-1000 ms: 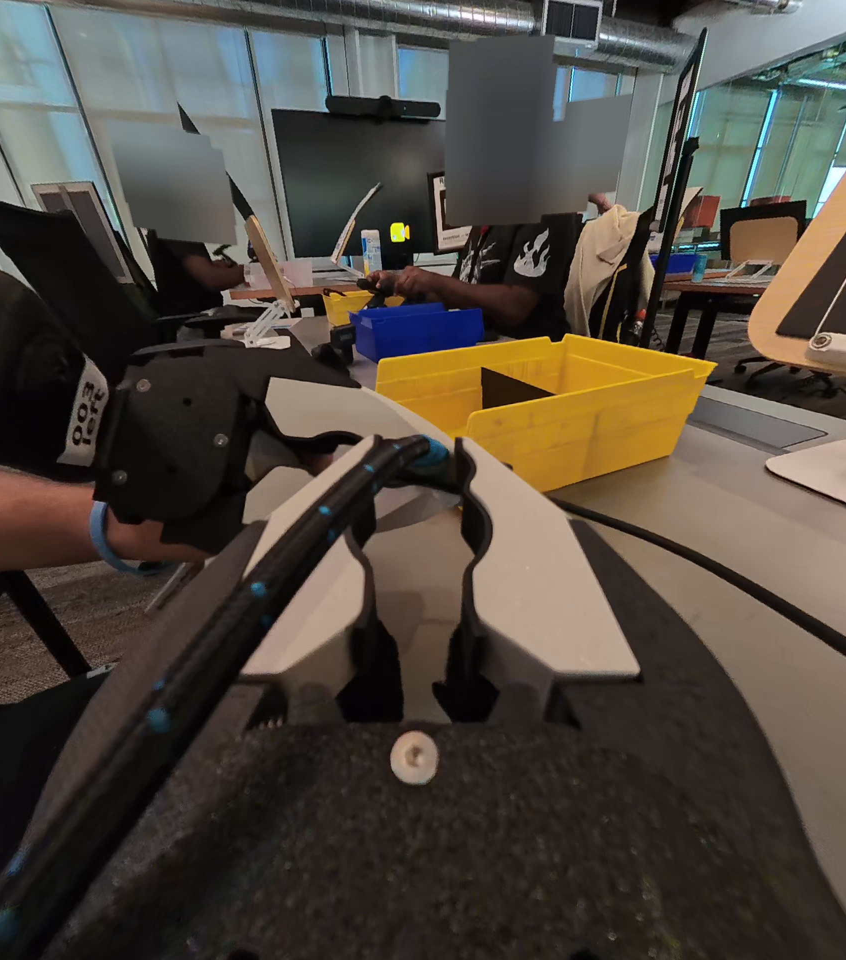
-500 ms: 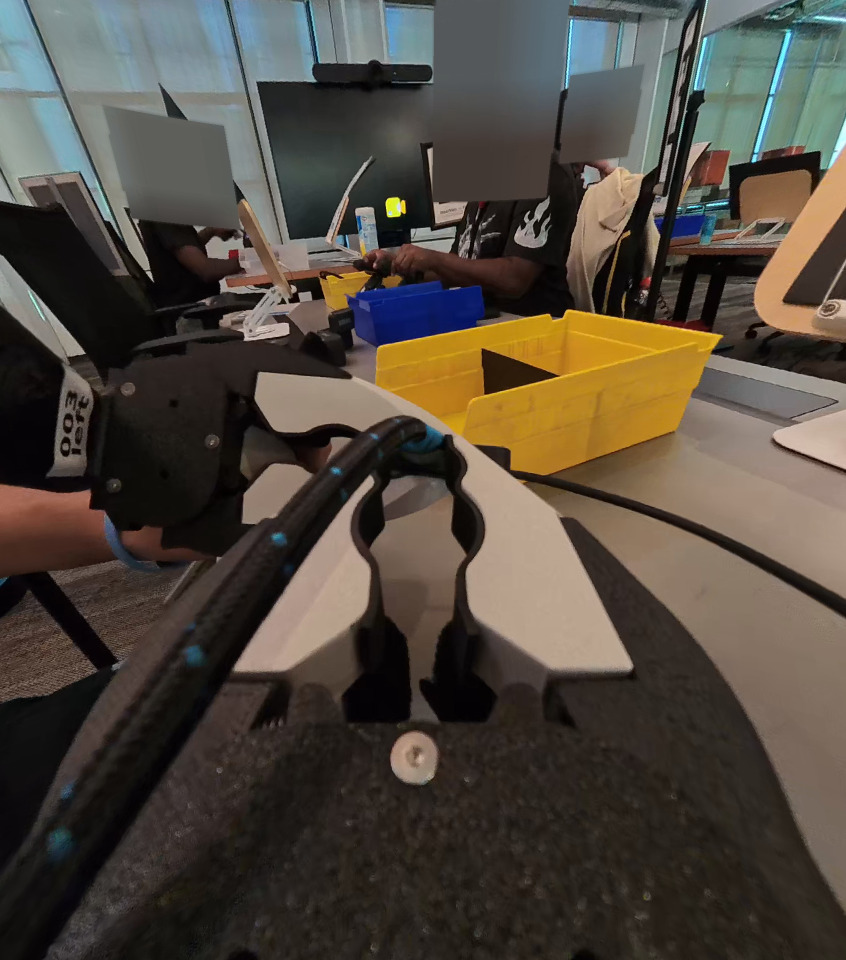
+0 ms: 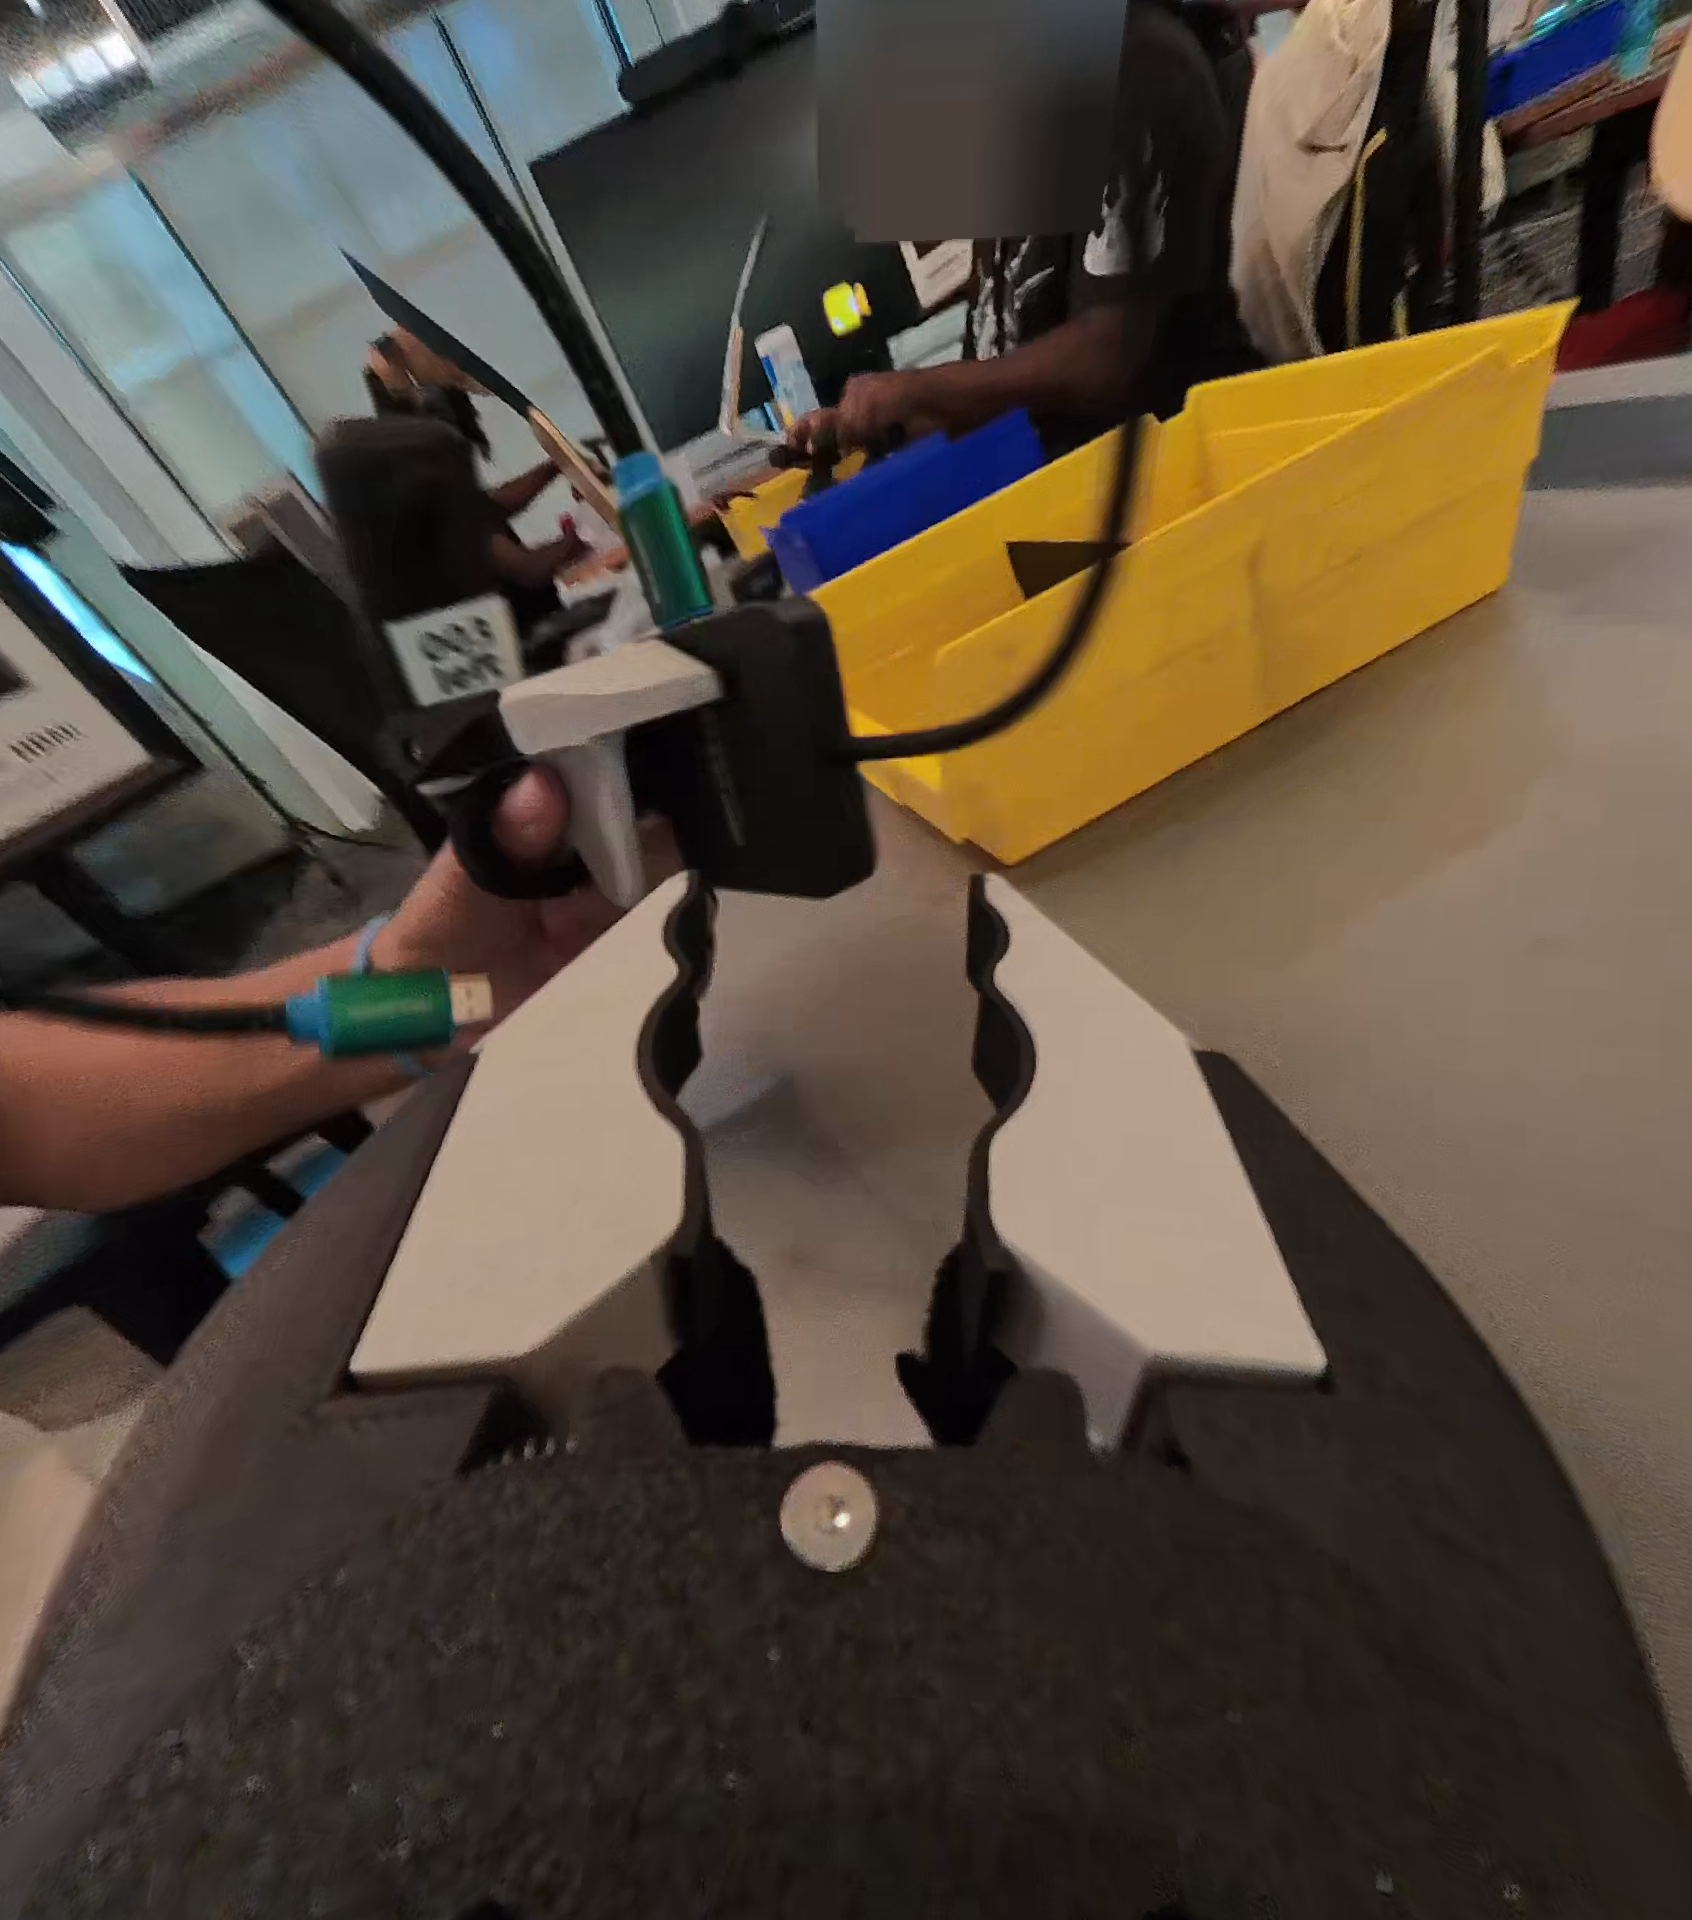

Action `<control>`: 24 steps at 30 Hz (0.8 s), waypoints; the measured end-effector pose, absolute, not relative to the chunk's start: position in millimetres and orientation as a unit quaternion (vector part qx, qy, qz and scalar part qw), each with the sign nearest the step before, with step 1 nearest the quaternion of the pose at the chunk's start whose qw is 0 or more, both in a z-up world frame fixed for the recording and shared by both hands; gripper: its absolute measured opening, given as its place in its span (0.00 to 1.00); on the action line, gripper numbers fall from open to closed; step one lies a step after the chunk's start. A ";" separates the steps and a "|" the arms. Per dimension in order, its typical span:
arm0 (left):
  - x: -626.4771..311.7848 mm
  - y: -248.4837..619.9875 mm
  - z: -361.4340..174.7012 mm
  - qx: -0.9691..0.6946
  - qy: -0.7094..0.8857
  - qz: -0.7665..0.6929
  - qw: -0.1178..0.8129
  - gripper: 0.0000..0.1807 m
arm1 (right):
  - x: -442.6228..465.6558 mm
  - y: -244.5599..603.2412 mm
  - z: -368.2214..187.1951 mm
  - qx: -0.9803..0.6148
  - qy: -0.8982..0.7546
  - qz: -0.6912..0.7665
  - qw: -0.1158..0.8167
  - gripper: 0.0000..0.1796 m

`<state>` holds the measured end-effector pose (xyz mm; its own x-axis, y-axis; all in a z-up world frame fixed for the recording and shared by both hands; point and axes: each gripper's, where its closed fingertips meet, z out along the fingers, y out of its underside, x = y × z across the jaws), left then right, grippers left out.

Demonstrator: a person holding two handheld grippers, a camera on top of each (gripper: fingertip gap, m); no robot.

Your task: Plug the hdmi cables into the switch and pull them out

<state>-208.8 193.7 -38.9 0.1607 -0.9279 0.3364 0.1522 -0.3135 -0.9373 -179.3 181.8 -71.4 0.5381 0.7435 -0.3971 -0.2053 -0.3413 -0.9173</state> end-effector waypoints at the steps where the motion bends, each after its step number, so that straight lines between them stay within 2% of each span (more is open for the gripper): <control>1: -209.1 189.3 -33.6 -0.574 0.311 -0.602 0.460 0.07 | -182.8 181.2 -69.2 -0.682 -0.184 0.462 0.537 0.30; 4: -207.6 177.3 -23.3 -0.538 0.281 -0.684 0.405 0.07 | -193.6 175.8 -55.9 -0.646 -0.178 0.518 0.531 0.29; 6: -203.2 171.5 -23.7 -0.532 0.285 -0.696 0.389 0.07 | -202.5 167.1 -46.8 -0.623 -0.189 0.554 0.519 0.23; 7: -200.9 167.9 -23.8 -0.528 0.290 -0.702 0.379 0.08 | -204.7 162.6 -45.1 -0.617 -0.201 0.560 0.515 0.09; 10: -199.3 160.6 -20.4 -0.513 0.307 -0.717 0.359 0.08 | -198.2 153.5 -34.4 -0.602 -0.215 0.590 0.494 0.07; 13: -204.1 169.0 -25.4 -0.529 0.320 -0.699 0.359 0.33 | -174.1 142.7 -13.8 -0.572 -0.241 0.581 0.526 0.07; 14: -209.8 174.2 -25.9 -0.530 0.316 -0.699 0.362 0.35 | -161.7 135.9 -3.5 -0.557 -0.247 0.585 0.535 0.07; 16: -222.9 186.0 -28.8 -0.533 0.304 -0.695 0.374 0.30 | -123.3 124.0 26.8 -0.517 -0.235 0.593 0.571 0.07; 19: -234.1 199.0 -43.6 -0.567 0.303 -0.666 0.378 0.25 | -49.8 127.9 65.7 -0.522 -0.193 0.533 0.638 0.07; 24: -241.6 201.2 -51.4 -0.604 0.309 -0.613 0.405 0.17 | 100.2 167.1 120.1 -0.621 -0.110 0.280 0.724 0.07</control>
